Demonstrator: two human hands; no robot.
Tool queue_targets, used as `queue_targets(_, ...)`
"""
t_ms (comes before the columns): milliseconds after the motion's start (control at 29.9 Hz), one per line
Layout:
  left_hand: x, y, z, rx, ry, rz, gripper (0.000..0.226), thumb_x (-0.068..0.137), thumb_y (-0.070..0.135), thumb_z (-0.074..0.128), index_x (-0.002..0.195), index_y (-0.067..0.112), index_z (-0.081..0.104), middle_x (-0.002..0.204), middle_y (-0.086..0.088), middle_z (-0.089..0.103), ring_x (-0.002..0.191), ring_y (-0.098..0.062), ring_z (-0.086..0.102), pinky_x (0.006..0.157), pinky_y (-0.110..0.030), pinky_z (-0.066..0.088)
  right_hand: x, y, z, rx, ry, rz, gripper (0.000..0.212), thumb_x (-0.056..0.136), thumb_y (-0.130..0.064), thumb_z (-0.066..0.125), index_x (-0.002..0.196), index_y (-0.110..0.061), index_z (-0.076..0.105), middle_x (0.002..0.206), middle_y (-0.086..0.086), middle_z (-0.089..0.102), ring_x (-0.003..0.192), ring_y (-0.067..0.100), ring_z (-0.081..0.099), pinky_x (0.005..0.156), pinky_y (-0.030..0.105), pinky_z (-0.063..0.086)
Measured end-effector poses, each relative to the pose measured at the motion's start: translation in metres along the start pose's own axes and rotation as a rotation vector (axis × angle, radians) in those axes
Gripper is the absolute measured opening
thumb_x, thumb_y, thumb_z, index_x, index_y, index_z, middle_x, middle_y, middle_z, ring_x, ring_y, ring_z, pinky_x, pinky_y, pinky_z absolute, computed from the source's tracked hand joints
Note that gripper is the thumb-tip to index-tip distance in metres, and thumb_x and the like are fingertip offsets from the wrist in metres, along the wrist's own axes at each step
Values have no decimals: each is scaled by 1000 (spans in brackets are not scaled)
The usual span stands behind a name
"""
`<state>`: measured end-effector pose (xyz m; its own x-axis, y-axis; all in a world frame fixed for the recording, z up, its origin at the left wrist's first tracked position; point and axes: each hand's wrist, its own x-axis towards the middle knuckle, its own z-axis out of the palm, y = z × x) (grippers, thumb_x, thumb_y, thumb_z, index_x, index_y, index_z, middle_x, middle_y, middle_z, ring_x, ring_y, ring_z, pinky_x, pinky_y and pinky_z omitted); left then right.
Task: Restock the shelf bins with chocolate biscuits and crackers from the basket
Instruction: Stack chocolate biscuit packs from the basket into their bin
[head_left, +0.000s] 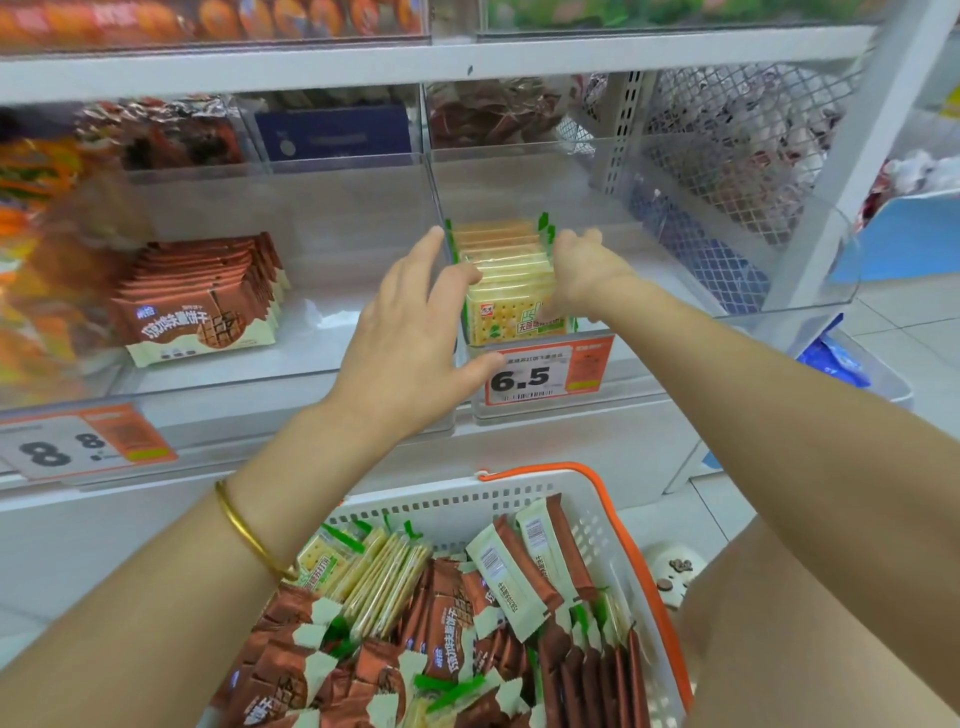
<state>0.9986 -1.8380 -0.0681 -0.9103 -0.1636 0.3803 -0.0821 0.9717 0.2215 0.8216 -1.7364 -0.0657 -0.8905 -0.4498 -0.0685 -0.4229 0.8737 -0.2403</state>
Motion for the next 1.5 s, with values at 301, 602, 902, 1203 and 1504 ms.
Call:
queue_targets(301, -81, -1, 18, -130, 210, 177, 31, 84, 21, 58, 112, 7, 58, 119, -10, 54, 111, -26, 49, 92, -36, 37, -125, -4, -40, 486, 277, -250, 32, 77, -18, 76, 88, -15, 47, 82, 3, 54, 76, 24, 61, 68, 40, 53)
queue_targets(602, -166, -43, 78, -135, -371, -68, 23, 88, 12, 59, 110, 12, 65, 126, -6, 54, 120, -26, 45, 101, -42, 39, -138, 6, 148, 89, -671, -107, 12, 91, -4, 52, 99, -4, 62, 105, 15, 67, 80, 25, 68, 60, 29, 54)
queue_targets(902, -169, -40, 90, -191, -467, -54, 25, 93, 19, 51, 117, 17, 60, 132, 2, 47, 127, -16, 34, 104, -32, 33, -141, 26, 194, -277, -1005, -394, 41, 86, 10, 46, 116, -10, 65, 139, 7, 47, 126, 26, 46, 100, 37, 43)
queue_targets(1203, -172, -44, 95, -265, -480, -83, 23, 93, 18, 53, 114, 18, 62, 126, 3, 50, 123, -14, 37, 101, -22, 26, -138, 38, 188, -71, -950, -476, 9, 83, -8, 70, 91, -9, 73, 84, -7, 63, 84, 9, 58, 81, 25, 45)
queue_targets(1504, -156, -37, 70, -876, -670, -454, 15, 92, 27, 56, 107, 24, 61, 106, 8, 65, 99, -7, 63, 88, -23, 50, -132, 21, 121, 546, -637, -336, 11, 92, -9, 59, 86, -16, 65, 80, -3, 67, 65, 3, 55, 63, 24, 43)
